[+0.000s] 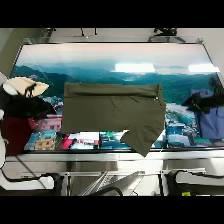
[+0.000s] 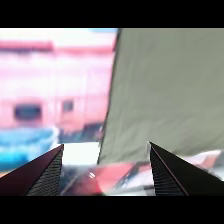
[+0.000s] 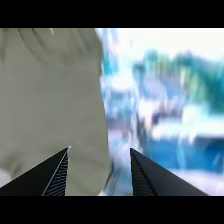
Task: Fold the shirts.
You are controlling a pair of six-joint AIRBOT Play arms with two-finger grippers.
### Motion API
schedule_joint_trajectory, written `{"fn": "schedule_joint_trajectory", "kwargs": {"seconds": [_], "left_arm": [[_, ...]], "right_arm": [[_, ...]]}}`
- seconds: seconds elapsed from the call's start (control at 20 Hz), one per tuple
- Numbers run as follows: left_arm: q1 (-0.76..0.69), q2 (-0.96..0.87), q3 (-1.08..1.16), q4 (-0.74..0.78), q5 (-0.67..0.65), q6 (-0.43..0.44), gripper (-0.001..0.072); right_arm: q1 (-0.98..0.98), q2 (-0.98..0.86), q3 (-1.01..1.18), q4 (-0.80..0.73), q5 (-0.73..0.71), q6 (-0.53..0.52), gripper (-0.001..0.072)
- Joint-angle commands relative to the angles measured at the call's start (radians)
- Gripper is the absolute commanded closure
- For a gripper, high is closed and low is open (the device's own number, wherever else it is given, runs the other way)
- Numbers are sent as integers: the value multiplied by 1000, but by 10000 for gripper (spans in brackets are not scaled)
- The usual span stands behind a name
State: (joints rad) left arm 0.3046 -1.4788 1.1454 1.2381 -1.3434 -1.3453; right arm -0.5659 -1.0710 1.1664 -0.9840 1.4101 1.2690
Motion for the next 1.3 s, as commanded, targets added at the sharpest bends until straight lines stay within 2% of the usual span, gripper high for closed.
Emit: {"fn": "schedule_joint_trajectory", "kwargs": {"seconds": [0.0,0.1,0.3,0.5,0.55,0.6,0.65,0.7,0.75,0.8,1.1,1.25], "left_arm": [[31,86,-260,-8,154,37,136],[29,64,-310,-15,208,47,136],[19,-45,-266,-170,235,160,137],[-41,-119,-200,-200,221,160,139],[-63,-132,-186,-204,198,162,260],[-86,-144,-165,-203,166,179,426],[-106,-153,-145,-203,138,187,482],[-123,-157,-123,-203,121,185,484],[-132,-156,-104,-203,117,184,517],[-133,-156,-84,-203,111,185,693],[-105,-156,-62,-200,89,168,696],[-92,-156,-74,-201,77,167,696]], "right_arm": [[-21,153,-229,-12,-31,55,288],[-20,212,-304,-15,-33,108,288],[-19,343,-447,-15,-10,143,288],[-18,422,-592,-6,9,172,287],[-18,417,-621,13,6,167,286],[-16,403,-642,51,-2,151,286],[-6,378,-654,93,-17,117,286],[13,351,-654,106,-26,104,287],[32,325,-654,103,-25,103,286],[51,294,-654,98,-26,104,287],[216,146,-654,100,-156,77,287],[285,82,-654,158,-213,22,288]]}}
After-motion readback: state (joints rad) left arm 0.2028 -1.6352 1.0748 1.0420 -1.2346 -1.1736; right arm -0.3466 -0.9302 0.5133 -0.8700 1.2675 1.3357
